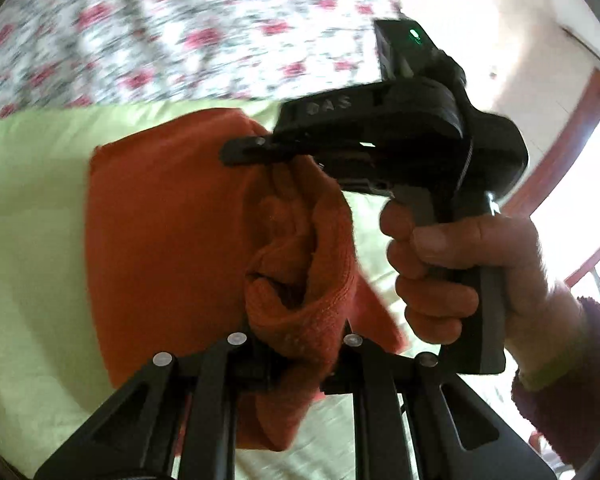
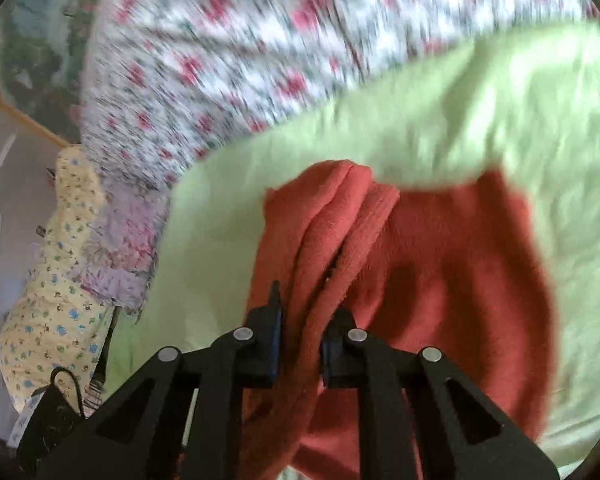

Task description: Fold small clothes

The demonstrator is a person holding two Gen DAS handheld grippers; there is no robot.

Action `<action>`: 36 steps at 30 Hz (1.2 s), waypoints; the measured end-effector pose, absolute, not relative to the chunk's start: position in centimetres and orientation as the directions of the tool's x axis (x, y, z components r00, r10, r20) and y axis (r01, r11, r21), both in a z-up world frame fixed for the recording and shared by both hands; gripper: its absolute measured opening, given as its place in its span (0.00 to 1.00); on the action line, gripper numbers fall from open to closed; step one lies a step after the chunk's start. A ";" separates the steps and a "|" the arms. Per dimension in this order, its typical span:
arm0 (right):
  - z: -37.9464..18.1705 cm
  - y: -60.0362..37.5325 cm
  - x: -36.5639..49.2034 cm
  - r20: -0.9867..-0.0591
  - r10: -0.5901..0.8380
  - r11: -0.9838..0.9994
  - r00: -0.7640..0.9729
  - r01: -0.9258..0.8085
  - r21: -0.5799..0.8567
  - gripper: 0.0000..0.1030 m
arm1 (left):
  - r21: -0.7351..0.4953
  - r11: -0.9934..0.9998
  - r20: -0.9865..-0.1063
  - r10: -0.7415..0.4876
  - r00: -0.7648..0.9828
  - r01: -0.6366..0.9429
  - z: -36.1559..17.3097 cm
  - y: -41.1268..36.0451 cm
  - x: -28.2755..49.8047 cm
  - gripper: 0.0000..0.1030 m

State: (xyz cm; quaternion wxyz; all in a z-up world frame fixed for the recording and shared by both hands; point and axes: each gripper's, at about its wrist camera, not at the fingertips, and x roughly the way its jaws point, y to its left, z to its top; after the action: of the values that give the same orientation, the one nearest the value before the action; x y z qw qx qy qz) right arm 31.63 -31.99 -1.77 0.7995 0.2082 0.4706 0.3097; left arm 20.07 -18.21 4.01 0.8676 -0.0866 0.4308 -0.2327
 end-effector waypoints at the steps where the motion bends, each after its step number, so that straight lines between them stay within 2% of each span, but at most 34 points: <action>1: -1.3 -32.7 31.7 -0.628 0.685 0.728 0.369 -0.307 0.613 0.15 | -0.350 0.871 -0.707 -0.486 0.514 0.343 3.8 -19.3 20.4 0.13; 4: -1.7 -35.1 32.3 -0.678 0.637 0.771 0.368 -0.293 0.565 0.15 | -0.372 0.858 -0.720 -0.508 0.472 0.355 1.9 -21.7 21.5 0.13; 7: -5.0 -37.5 33.2 -0.736 0.596 0.803 0.321 -0.220 0.554 0.15 | -0.375 0.857 -0.763 -0.502 0.407 0.354 -1.0 -23.7 23.1 0.14; 10: -7.6 -38.8 33.3 -0.760 0.574 0.818 0.304 -0.183 0.545 0.16 | -0.374 0.853 -0.792 -0.498 0.353 0.363 -3.1 -24.7 23.6 0.21; 13: -8.9 -41.3 33.0 -0.738 0.594 0.793 0.319 -0.081 0.603 0.24 | -0.432 0.824 -0.780 -0.546 0.307 0.368 -3.3 -24.1 23.2 0.40; 15: -8.2 -42.2 32.4 -0.738 0.572 0.802 0.359 -0.057 0.594 0.30 | -0.451 0.810 -0.770 -0.565 0.297 0.374 -2.6 -23.1 22.4 0.56; 18: -5.7 -43.0 30.6 -0.763 0.475 0.860 0.438 -0.048 0.508 0.30 | -0.462 0.810 -0.762 -0.571 0.305 0.362 -1.6 -20.4 21.1 0.59; 23: -2.9 -41.6 28.0 -0.705 0.541 0.827 0.458 -0.136 0.546 0.30 | -0.463 0.861 -0.770 -0.508 0.386 0.210 -1.1 -14.1 21.1 0.66; 25: -3.8 -40.2 28.0 -0.734 0.535 0.837 0.418 -0.144 0.528 0.30 | -0.466 0.874 -0.778 -0.477 0.409 0.134 -1.6 -11.8 22.2 0.67; 28: -6.5 -39.0 28.2 -0.829 0.426 0.901 0.362 -0.088 0.425 0.31 | -0.456 0.889 -0.802 -0.432 0.413 0.044 -2.6 -9.1 23.2 0.67; 30: -7.7 -39.0 27.7 -0.829 0.437 0.893 0.349 -0.058 0.447 0.32 | -0.448 0.894 -0.810 -0.413 0.416 0.016 -2.9 -8.4 23.7 0.67; 31: -7.8 -39.1 27.4 -0.813 0.461 0.878 0.355 -0.051 0.475 0.30 | -0.443 0.896 -0.812 -0.406 0.420 0.009 -3.2 -7.5 23.7 0.67; 32: -7.5 -39.2 27.1 -0.799 0.483 0.865 0.359 -0.051 0.500 0.14 | -0.442 0.897 -0.813 -0.402 0.422 0.004 -3.3 -7.2 24.0 0.67; 33: -6.8 -39.1 26.7 -0.778 0.505 0.850 0.373 -0.056 0.524 0.10 | -0.442 0.897 -0.813 -0.402 0.421 0.002 -3.2 -6.8 23.8 0.67; 36: -3.1 -40.5 25.4 -0.656 0.589 0.772 0.472 -0.091 0.629 0.09 | -0.443 0.897 -0.813 -0.403 0.420 0.003 -2.9 -7.3 23.5 0.67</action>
State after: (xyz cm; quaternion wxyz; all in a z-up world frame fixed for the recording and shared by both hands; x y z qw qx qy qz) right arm 25.37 -40.46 -3.07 0.8159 0.2652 0.4696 0.2084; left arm 23.53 -7.30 -2.93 0.8207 -0.1907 0.5242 -0.1236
